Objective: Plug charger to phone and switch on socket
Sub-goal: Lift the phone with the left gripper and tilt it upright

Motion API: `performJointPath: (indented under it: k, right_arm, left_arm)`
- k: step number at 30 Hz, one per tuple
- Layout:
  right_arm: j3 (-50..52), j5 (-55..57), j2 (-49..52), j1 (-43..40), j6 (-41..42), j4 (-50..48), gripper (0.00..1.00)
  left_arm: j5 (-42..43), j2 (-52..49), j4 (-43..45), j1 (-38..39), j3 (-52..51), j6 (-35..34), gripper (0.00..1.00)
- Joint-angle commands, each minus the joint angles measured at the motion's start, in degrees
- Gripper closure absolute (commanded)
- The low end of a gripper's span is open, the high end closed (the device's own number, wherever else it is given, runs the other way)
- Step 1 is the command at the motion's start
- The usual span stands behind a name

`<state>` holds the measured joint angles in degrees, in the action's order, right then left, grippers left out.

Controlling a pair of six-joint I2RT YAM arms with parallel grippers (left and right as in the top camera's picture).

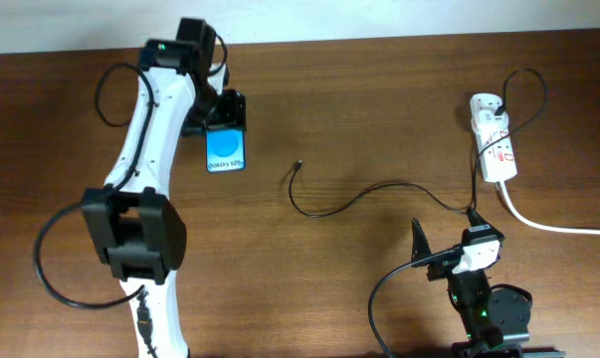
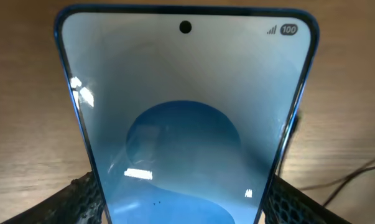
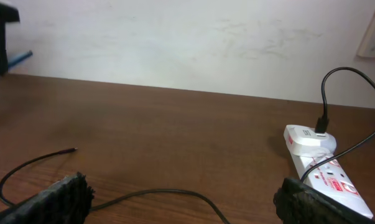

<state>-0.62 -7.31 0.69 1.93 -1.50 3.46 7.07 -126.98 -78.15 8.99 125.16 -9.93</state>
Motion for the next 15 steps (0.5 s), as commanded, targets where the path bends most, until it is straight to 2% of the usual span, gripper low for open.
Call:
performJointPath:
  k: [1, 5, 6, 7, 8, 9, 12, 15]
  right_arm:
    - [0.31, 0.28, -0.37, 0.26, 0.22, 0.28, 0.02]
    - [0.31, 0.28, -0.37, 0.26, 0.22, 0.28, 0.02]
    - [0.31, 0.28, -0.37, 0.26, 0.22, 0.28, 0.02]
    - [0.31, 0.28, -0.37, 0.26, 0.22, 0.26, 0.02]
    - [0.31, 0.28, -0.37, 0.26, 0.22, 0.28, 0.02]
    - [0.31, 0.28, -0.37, 0.26, 0.22, 0.28, 0.02]
    - [0.31, 0.28, -0.37, 0.26, 0.22, 0.28, 0.02]
    - [0.31, 0.28, -0.37, 0.26, 0.22, 0.28, 0.02]
  left_arm:
    - [2.23, 0.57, -2.4, 0.02, 8.9, 0.09, 1.0]
    - [10.05, 0.59, -3.91, 0.02, 14.08, 0.09, 1.0]
    - [14.4, 0.63, -4.02, 0.02, 14.56, -0.09, 1.0]
    - [16.68, 0.63, -4.04, 0.02, 14.56, -4.09, 1.0]
    - [16.72, 0.61, -5.22, 0.02, 14.56, -11.06, 1.0]
    - [16.74, 0.61, -5.99, 0.02, 14.56, -15.04, 1.0]
    - [16.72, 0.61, -6.99, 0.02, 14.56, -16.83, 1.0]
    - [12.96, 0.61, -7.13, 0.02, 14.56, -16.85, 1.0]
